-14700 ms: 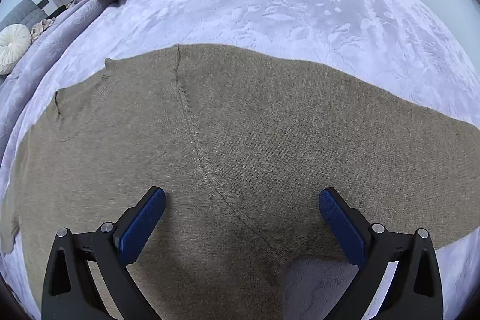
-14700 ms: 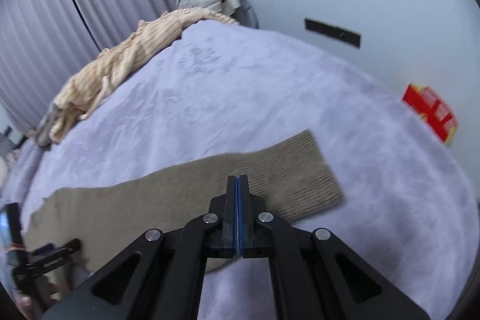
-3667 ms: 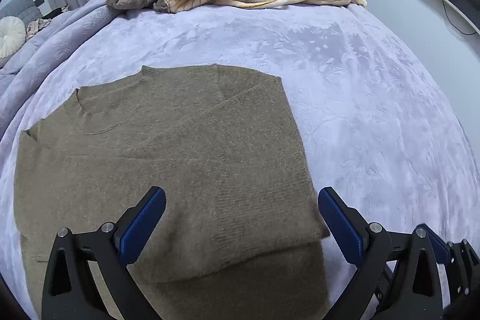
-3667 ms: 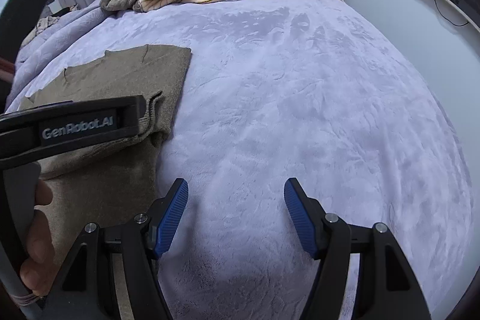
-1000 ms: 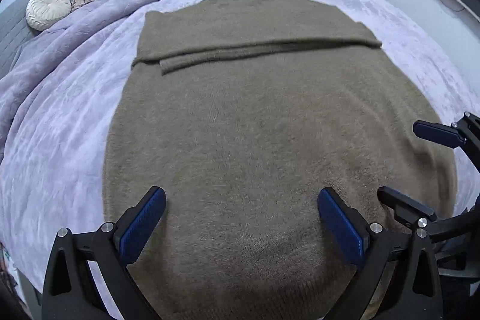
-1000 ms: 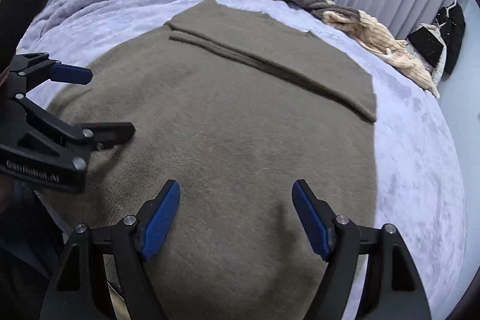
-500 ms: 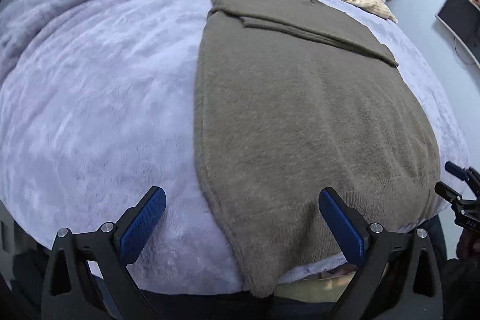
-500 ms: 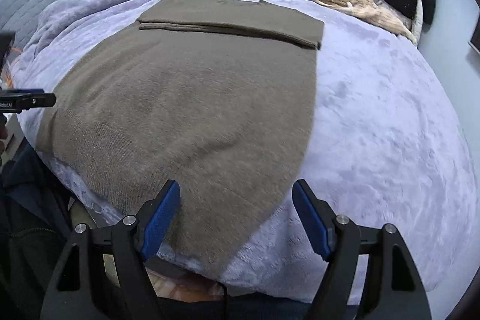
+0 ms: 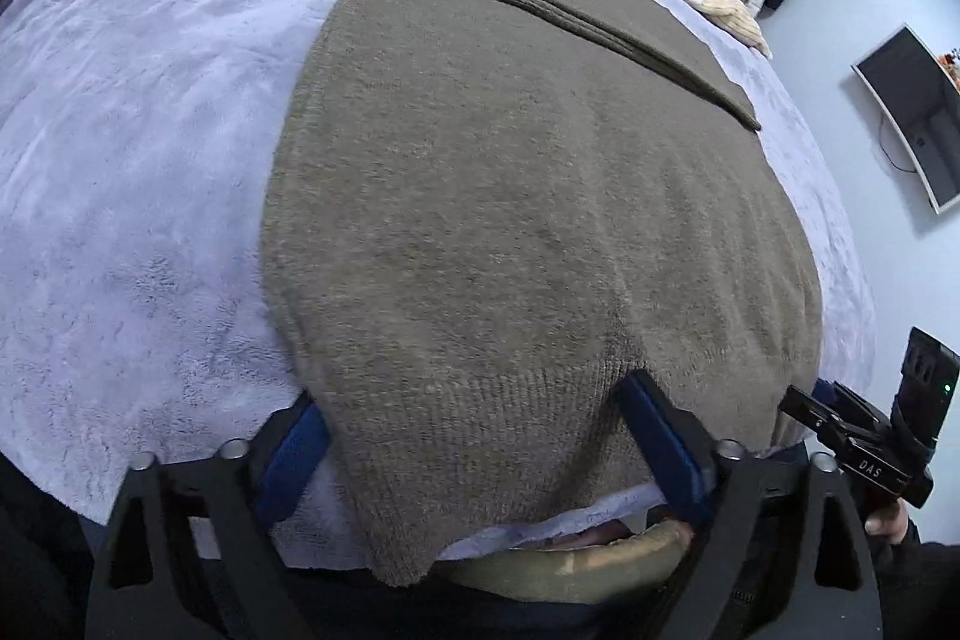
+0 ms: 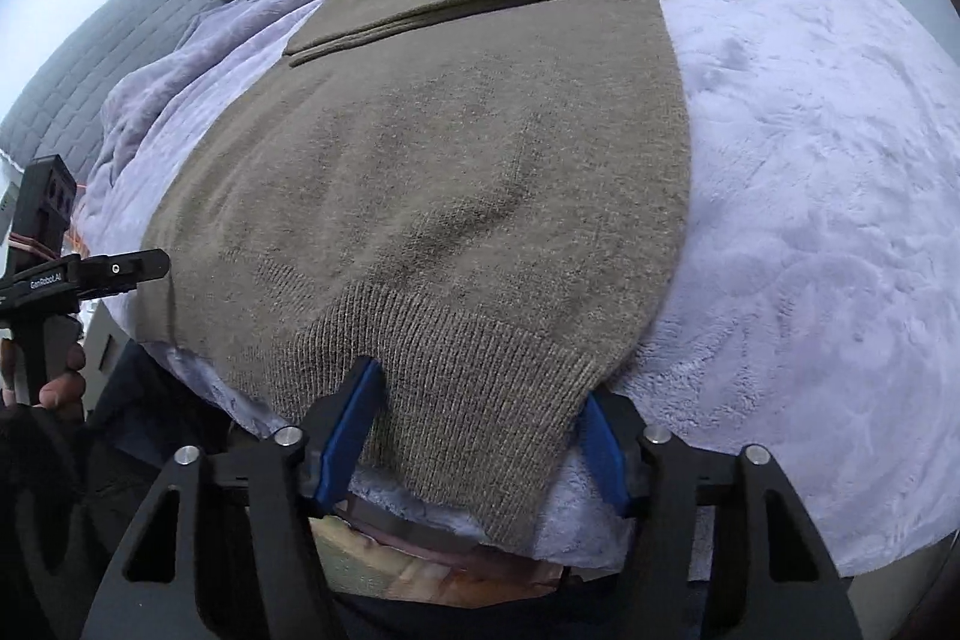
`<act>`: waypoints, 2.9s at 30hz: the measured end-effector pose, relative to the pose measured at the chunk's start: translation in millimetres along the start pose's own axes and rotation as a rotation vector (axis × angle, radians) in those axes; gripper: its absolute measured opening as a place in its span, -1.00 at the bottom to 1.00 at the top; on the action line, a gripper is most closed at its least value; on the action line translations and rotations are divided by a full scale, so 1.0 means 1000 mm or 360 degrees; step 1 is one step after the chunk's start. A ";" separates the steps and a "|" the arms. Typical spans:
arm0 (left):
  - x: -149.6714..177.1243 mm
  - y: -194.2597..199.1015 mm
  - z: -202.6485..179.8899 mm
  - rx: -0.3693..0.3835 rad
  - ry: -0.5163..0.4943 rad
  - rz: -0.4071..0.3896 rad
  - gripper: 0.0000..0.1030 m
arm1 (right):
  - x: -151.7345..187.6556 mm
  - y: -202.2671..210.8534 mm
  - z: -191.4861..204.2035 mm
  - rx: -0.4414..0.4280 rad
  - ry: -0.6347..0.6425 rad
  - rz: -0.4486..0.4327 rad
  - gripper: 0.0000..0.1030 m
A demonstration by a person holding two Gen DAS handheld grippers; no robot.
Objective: Fold small clothes
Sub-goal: 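Grasp the ribbed hem with the left tool while the right tool grasps it too, then lift the hem with both tools and carry it toward the collar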
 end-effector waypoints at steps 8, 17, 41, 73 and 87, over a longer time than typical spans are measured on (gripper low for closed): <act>-0.003 0.009 0.012 0.0139 0.0057 -0.0044 -0.03 | -0.003 0.006 -0.001 -0.0285 -0.0154 -0.0004 -0.59; -0.005 -0.002 -0.003 0.0137 -0.0007 -0.0007 0.60 | -0.002 -0.003 0.012 -0.0245 -0.0070 -0.0022 0.14; -0.104 0.035 -0.035 0.0076 -0.0125 -0.0309 -0.79 | -0.101 0.061 -0.012 -0.0428 -0.0208 -0.0299 -0.81; -0.249 -0.011 -0.066 -0.0255 -0.0213 -0.0343 -0.79 | -0.254 0.012 -0.045 -0.0146 -0.0234 -0.0283 -0.81; -0.301 -0.037 -0.070 -0.0290 -0.0201 -0.0334 -0.79 | -0.306 -0.018 -0.059 -0.0114 -0.0262 -0.0243 -0.81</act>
Point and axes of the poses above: each gripper's, at about its wrist camera, not at the fingertips, and y roughly against the way its jaws point, z to its left, x to its underside, the point moved 9 cm from there along -y, roughly the way its jaws point, and after that the axes turned 3 degrees about x, right-handed, at the moved point
